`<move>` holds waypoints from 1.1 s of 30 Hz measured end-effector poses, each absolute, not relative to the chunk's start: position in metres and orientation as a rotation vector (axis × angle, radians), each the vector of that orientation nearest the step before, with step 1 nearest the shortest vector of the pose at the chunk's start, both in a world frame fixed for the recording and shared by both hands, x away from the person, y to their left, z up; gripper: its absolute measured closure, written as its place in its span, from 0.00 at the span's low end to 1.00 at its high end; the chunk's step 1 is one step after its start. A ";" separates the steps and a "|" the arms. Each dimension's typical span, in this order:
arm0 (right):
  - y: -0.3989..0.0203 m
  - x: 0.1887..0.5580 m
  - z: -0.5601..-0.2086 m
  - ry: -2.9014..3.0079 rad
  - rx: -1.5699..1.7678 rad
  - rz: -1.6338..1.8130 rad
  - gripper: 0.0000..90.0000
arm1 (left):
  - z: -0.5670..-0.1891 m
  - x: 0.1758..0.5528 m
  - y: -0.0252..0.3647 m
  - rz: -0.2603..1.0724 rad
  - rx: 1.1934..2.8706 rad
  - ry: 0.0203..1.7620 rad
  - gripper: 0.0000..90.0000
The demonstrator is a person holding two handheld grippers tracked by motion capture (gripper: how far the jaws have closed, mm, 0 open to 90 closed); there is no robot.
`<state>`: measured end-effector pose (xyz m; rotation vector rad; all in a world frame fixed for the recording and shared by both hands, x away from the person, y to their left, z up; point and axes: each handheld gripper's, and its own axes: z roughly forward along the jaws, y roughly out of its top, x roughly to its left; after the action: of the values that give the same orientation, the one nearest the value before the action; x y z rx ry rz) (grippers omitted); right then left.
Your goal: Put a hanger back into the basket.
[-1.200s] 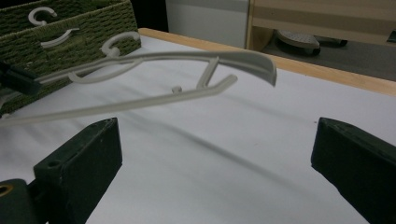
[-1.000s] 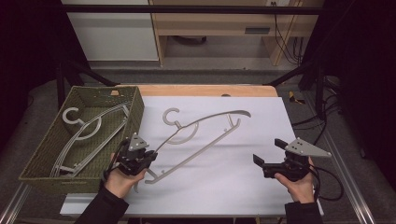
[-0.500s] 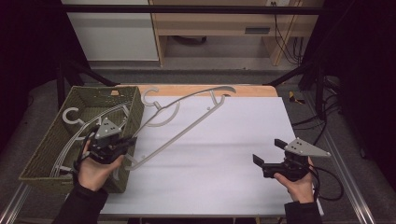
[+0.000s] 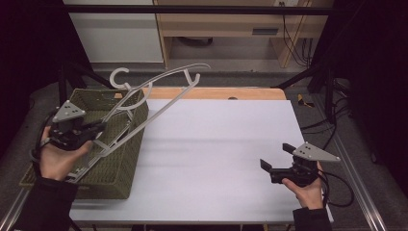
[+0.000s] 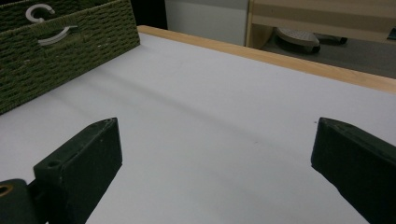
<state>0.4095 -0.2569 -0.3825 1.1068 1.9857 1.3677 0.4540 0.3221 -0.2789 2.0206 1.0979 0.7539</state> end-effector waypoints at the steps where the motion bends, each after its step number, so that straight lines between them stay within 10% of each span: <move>1: -0.257 0.409 -0.382 1.986 1.107 1.369 0.02 | -0.279 0.455 0.326 0.763 2.020 1.109 0.92; 33: -0.257 0.412 -0.385 1.991 1.117 1.357 0.02 | -0.325 0.465 0.443 0.865 2.014 1.436 0.92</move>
<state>0.4117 -0.2567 -0.3850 1.1165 1.9906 1.3575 0.4645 0.4432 -0.3252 2.0141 1.4357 0.8649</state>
